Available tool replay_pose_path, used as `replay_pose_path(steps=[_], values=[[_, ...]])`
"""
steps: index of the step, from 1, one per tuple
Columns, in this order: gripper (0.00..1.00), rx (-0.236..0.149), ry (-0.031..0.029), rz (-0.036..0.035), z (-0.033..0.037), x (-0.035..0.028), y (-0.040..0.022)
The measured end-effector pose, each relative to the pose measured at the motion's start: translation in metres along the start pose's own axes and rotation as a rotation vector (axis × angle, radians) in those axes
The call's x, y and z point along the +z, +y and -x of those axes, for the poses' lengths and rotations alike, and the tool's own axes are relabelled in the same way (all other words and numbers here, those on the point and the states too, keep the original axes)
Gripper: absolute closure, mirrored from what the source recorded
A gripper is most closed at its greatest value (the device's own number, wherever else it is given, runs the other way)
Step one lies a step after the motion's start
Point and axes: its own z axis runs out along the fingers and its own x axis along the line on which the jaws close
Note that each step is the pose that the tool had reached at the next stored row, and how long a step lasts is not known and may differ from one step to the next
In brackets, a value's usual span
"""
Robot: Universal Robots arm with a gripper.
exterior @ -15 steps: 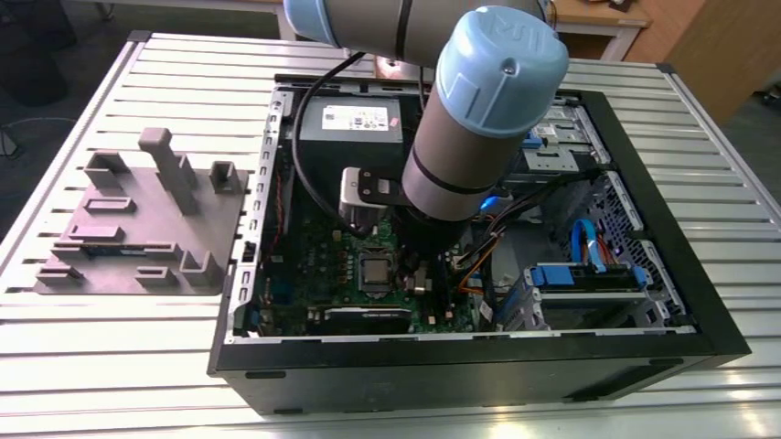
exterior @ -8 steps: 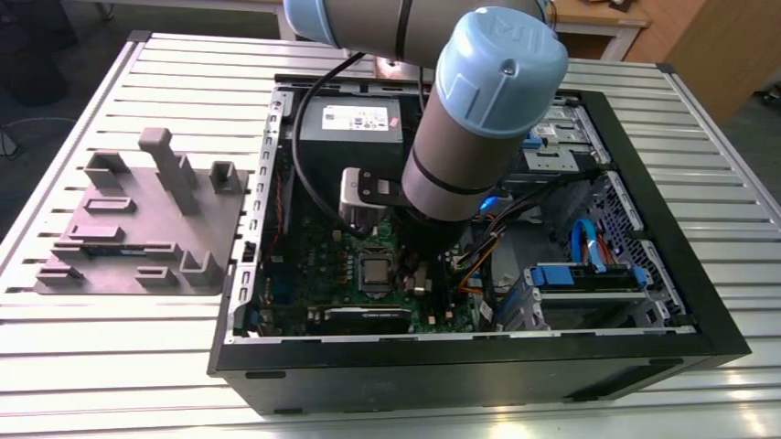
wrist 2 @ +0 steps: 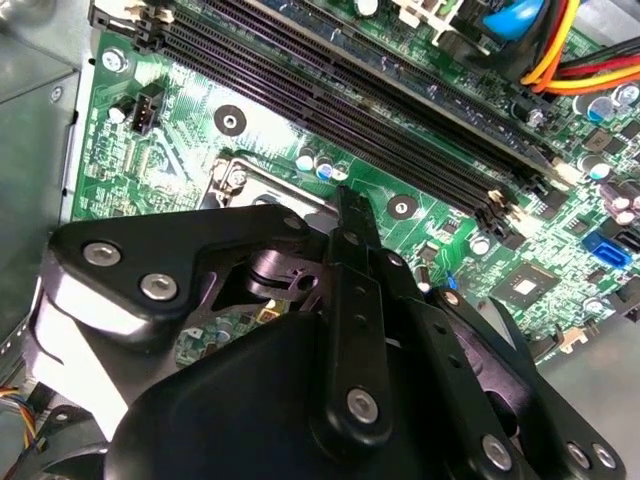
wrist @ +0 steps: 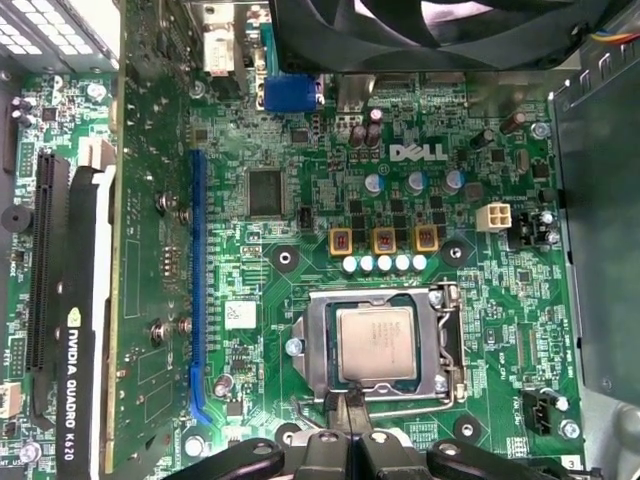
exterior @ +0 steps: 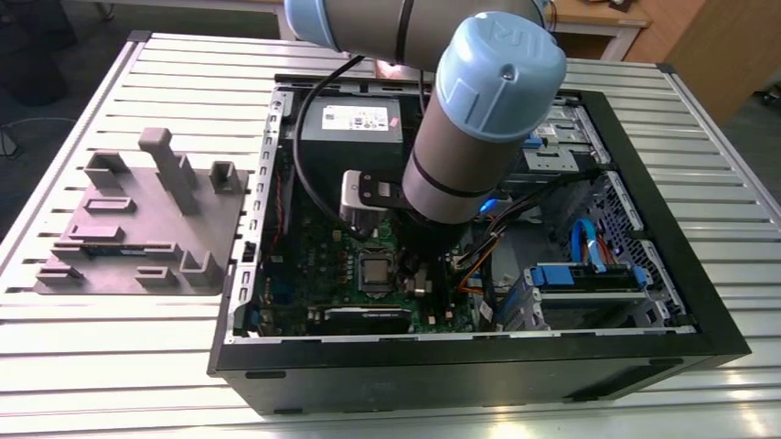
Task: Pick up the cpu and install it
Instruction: 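Install the first cpu locking lever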
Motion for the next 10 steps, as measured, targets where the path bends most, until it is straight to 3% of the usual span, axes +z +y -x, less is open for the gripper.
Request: replay_pose_path(steps=[10], values=[[0.90, -0.002, 0.0004, 0.0000, 0.0000, 0.0028, -0.0026]])
